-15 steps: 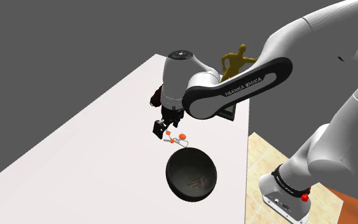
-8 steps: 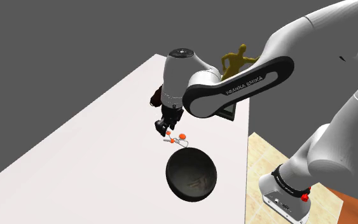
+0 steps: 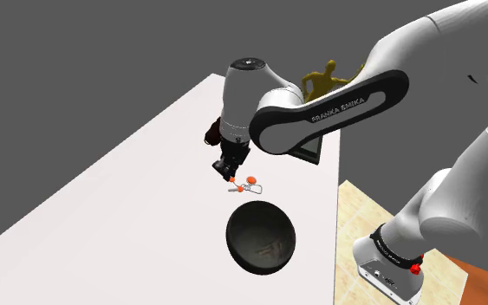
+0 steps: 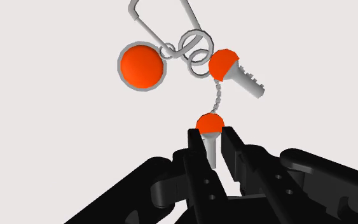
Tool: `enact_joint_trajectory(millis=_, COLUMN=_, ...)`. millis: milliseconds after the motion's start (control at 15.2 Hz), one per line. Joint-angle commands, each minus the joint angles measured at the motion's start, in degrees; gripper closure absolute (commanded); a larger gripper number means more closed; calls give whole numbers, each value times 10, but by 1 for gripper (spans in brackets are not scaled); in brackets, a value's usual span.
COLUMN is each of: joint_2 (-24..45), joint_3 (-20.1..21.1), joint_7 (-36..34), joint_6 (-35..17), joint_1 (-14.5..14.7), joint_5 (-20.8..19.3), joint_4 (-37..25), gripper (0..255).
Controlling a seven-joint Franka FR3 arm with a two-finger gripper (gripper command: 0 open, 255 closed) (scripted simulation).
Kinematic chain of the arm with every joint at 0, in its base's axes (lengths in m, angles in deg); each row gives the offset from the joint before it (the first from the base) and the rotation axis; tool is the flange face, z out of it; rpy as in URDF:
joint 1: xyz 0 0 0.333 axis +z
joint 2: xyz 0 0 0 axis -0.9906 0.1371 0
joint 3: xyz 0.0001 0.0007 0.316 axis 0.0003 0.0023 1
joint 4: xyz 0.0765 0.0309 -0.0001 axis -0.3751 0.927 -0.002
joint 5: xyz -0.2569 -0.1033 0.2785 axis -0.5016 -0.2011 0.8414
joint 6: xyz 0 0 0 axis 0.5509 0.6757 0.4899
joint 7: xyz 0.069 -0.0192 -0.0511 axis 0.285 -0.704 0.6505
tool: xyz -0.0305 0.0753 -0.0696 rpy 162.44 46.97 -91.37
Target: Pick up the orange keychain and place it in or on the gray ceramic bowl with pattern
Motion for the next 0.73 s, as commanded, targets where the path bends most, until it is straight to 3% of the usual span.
enact_joint_trajectory(millis=0, joint_2=-9, joint_3=1, joint_7=3, joint_6=13, joint_1=0, joint_5=6, joint_4=-5, gripper=255)
enact_joint_trajectory(millis=660, joint_2=-48, joint_3=2, joint_7=19, joint_6=86, joint_1=-4, joint_5=29, joint_4=-44, gripper=255)
